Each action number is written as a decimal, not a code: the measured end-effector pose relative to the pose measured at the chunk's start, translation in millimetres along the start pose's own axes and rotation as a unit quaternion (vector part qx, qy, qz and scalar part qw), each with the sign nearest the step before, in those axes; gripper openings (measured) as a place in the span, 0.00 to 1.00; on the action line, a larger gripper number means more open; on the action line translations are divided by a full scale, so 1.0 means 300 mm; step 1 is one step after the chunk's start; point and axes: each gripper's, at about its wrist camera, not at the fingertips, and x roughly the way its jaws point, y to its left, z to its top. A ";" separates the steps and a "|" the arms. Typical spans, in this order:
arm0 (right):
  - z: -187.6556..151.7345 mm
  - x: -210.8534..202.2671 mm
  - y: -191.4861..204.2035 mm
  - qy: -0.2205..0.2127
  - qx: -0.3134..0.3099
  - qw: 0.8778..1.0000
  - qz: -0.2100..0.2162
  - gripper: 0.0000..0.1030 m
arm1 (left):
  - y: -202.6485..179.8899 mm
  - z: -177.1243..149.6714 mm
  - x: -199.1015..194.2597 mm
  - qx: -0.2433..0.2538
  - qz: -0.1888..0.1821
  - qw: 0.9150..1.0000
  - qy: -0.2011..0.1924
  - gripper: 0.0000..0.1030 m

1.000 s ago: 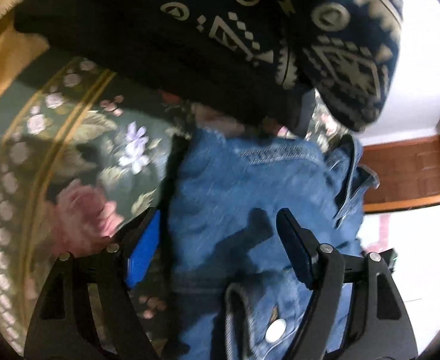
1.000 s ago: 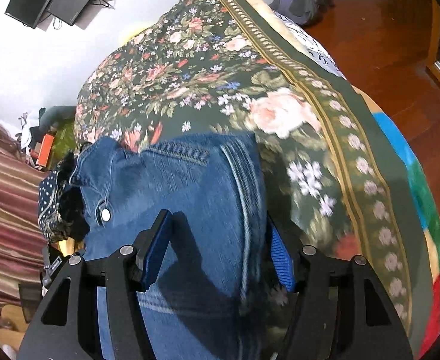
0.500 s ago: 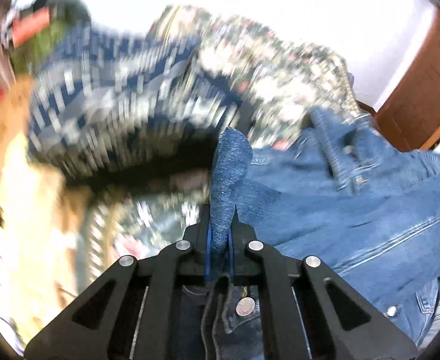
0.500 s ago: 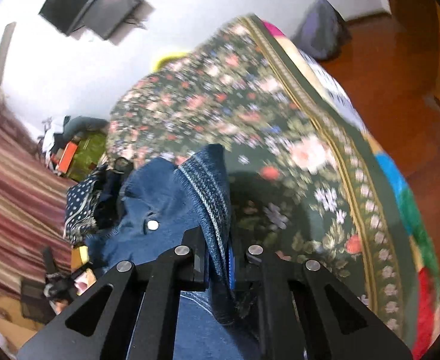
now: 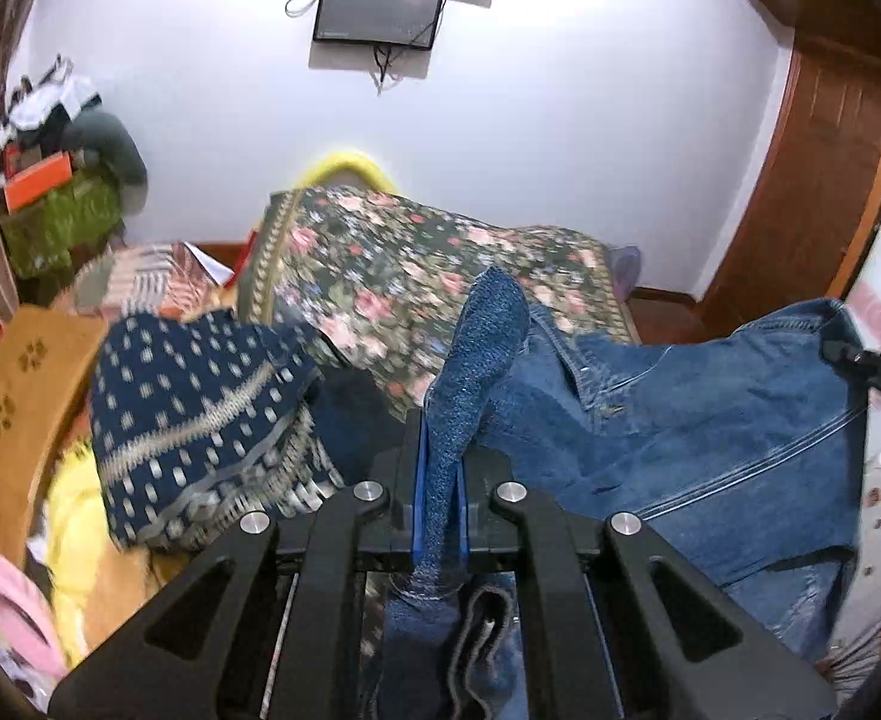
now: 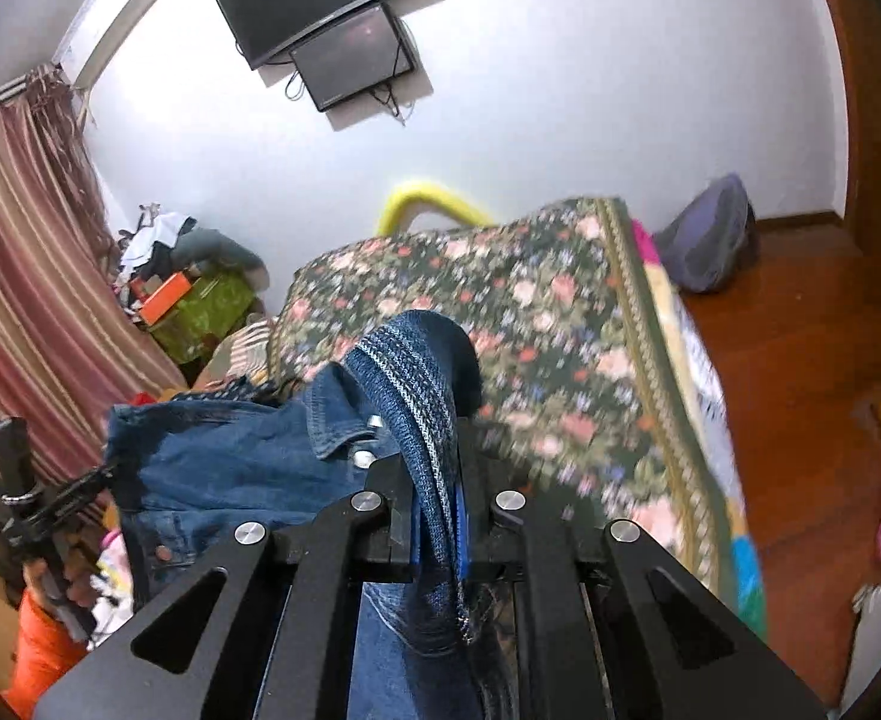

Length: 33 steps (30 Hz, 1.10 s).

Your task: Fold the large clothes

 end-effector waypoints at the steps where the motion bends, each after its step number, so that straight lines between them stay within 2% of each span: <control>1: 0.010 0.028 -0.016 0.004 0.003 1.000 -0.006 0.07 | 0.012 0.013 0.042 0.000 0.010 1.000 0.006 0.06; 5: 0.008 0.180 -0.093 0.036 0.012 0.998 -0.048 0.07 | 0.080 0.008 0.199 -0.013 0.031 0.999 0.039 0.06; 10: -0.057 0.371 -0.234 0.086 0.030 0.991 -0.102 0.07 | 0.199 -0.065 0.394 -0.042 0.066 0.993 0.088 0.06; 13: -0.094 0.426 -0.309 0.105 0.047 0.986 -0.117 0.07 | 0.278 -0.098 0.459 -0.083 0.054 0.989 0.107 0.07; 16: -0.122 0.458 -0.346 0.122 0.052 0.983 -0.124 0.08 | 0.303 -0.117 0.483 -0.099 0.045 0.987 0.114 0.07; 19: -0.139 0.458 -0.344 0.129 0.046 0.982 -0.132 0.12 | 0.295 -0.123 0.482 -0.097 0.051 0.986 0.123 0.08; 23: -0.157 0.402 -0.320 0.134 0.052 0.981 -0.133 0.12 | 0.267 -0.122 0.434 -0.073 0.076 0.987 0.117 0.09; 26: -0.166 0.351 -0.291 0.130 0.039 0.982 -0.132 0.27 | 0.252 -0.121 0.393 -0.064 0.077 0.987 0.122 0.12; 27: -0.169 0.325 -0.274 0.127 0.032 0.982 -0.133 0.34 | 0.246 -0.124 0.370 -0.060 0.075 0.988 0.122 0.16; 29: -0.173 0.272 -0.235 0.118 0.017 0.985 -0.123 0.38 | 0.230 -0.132 0.315 -0.049 0.079 0.989 0.117 0.26; 31: -0.183 0.206 -0.185 0.111 0.000 0.987 -0.114 0.46 | 0.210 -0.148 0.247 -0.032 0.089 0.990 0.108 0.40; 33: -0.197 0.157 -0.137 0.103 -0.022 0.987 -0.121 0.47 | 0.190 -0.160 0.197 -0.015 0.097 0.989 0.107 0.48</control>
